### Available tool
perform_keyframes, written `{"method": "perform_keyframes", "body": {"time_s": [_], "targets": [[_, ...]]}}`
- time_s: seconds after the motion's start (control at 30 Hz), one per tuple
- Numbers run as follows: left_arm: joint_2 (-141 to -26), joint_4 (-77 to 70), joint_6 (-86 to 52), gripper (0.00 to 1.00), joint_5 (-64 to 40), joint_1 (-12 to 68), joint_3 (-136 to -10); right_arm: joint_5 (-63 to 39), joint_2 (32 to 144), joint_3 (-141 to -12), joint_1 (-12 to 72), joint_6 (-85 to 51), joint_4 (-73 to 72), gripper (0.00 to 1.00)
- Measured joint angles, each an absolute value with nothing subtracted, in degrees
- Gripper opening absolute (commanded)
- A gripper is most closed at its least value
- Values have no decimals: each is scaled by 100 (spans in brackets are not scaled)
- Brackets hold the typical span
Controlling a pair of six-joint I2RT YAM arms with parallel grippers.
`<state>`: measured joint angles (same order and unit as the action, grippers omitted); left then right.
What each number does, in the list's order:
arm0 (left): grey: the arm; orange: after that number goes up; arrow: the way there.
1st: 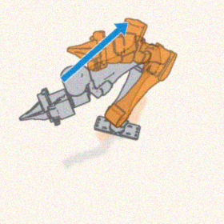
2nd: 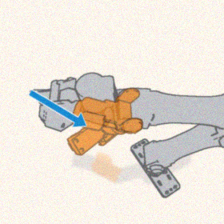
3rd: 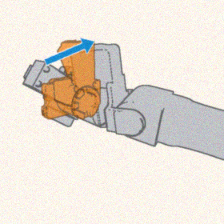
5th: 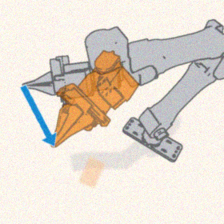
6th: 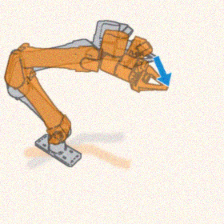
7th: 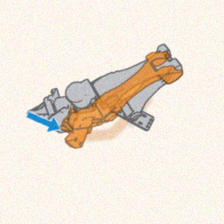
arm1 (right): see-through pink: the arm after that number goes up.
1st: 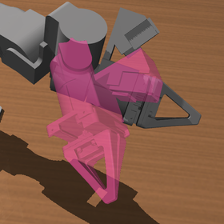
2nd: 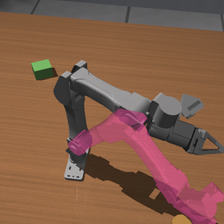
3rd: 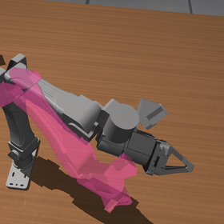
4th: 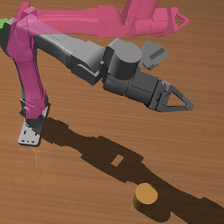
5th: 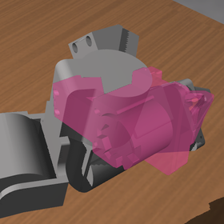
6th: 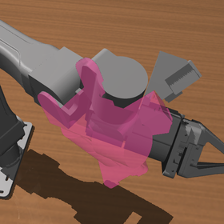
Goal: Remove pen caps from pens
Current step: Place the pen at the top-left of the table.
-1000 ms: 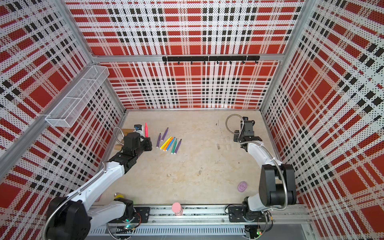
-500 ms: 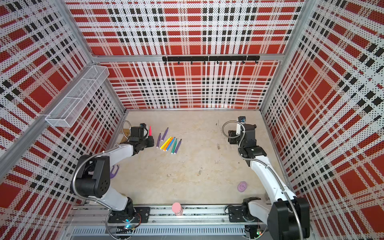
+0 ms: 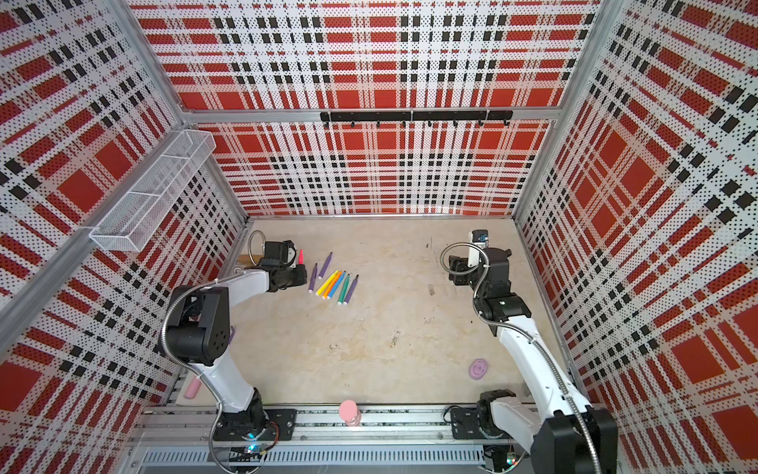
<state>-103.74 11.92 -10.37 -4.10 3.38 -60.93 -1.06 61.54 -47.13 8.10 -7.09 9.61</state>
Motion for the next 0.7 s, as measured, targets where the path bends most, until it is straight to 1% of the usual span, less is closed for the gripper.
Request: {"method": "perform_keyframes", "body": {"time_s": [0.2,0.43,0.47,0.53,0.7], "targets": [[-10783,1623,-969,20,-342,303,-6482,-104,6128,-4713,810,-709,961,71],[-10906,1732,-821,22,-220,263,-6530,-102,6106,-4713,810,-709,952,72],[-10910,1728,-797,23,-215,255,-6530,-99,6106,-4713,810,-709,950,72],[-10914,1717,-722,28,-224,237,-6530,-93,6110,-4713,810,-709,952,72],[-10914,1686,-668,33,-259,228,-6528,-21,6112,-4713,810,-707,954,72]]}}
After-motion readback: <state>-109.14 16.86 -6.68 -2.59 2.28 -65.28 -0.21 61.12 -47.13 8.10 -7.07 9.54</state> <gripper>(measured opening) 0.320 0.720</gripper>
